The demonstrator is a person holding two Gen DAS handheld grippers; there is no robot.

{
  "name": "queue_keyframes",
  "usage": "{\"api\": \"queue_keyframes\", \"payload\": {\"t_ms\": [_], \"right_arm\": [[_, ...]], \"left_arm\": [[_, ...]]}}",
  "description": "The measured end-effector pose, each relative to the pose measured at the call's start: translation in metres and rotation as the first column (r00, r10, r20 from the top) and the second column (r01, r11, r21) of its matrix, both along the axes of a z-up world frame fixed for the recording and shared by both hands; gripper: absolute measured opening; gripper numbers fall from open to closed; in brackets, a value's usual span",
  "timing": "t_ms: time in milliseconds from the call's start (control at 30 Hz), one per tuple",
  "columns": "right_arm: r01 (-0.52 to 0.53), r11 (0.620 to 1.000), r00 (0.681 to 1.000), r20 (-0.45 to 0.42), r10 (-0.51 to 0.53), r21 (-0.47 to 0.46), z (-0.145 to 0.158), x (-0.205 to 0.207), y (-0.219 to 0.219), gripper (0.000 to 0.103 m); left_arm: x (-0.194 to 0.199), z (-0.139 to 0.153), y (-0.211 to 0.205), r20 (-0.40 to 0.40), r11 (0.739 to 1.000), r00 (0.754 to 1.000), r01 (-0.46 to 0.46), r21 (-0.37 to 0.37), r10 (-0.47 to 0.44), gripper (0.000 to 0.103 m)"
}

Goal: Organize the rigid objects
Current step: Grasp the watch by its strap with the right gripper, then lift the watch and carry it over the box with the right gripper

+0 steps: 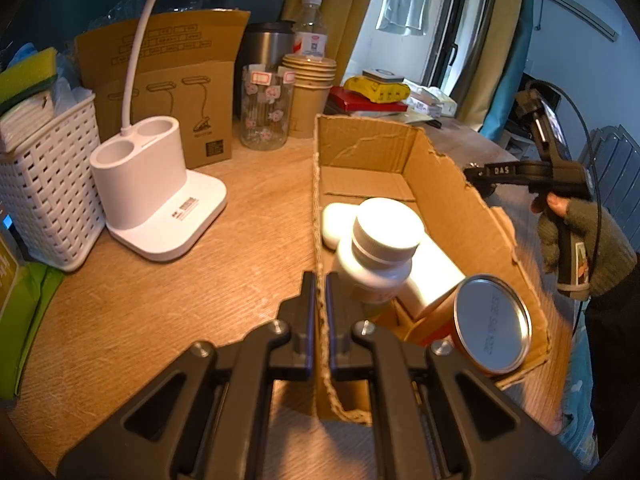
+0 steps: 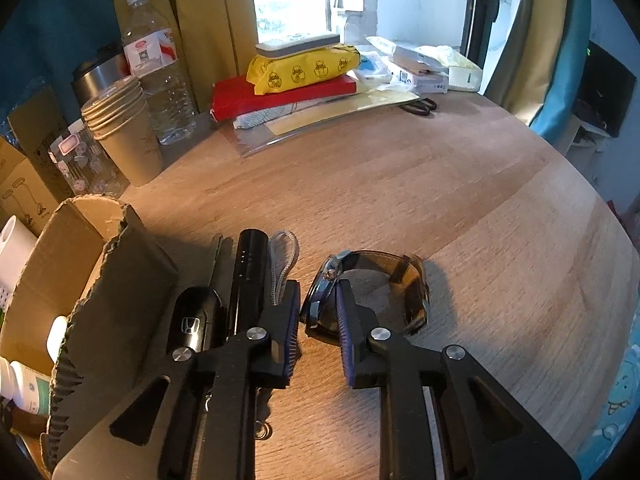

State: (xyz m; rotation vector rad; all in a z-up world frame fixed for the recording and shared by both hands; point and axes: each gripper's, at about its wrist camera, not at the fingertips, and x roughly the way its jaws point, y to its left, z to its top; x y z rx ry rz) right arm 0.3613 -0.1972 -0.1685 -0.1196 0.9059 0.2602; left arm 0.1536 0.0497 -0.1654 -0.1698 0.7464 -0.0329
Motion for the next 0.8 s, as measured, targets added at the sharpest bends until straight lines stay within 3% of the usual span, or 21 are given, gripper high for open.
{"api": "queue_keyframes", "payload": {"t_ms": [100,800], "right_arm": [[-0.012,1.0,1.0,0.02,0.012,0.008,0.007,-0.008,0.001,0.012],[-0.218,0.975,0.963,0.174,0.207,0.045,0.089,-0.083,0.057,0.011]], "left_arm": [[0.0,0.0,0.0,0.0,1.0,1.0,0.0,0.001,0.0,0.004],[0.0,0.0,-0.001,0.002,1.0,1.0,0.0,0.002,0.0,0.004]]}}
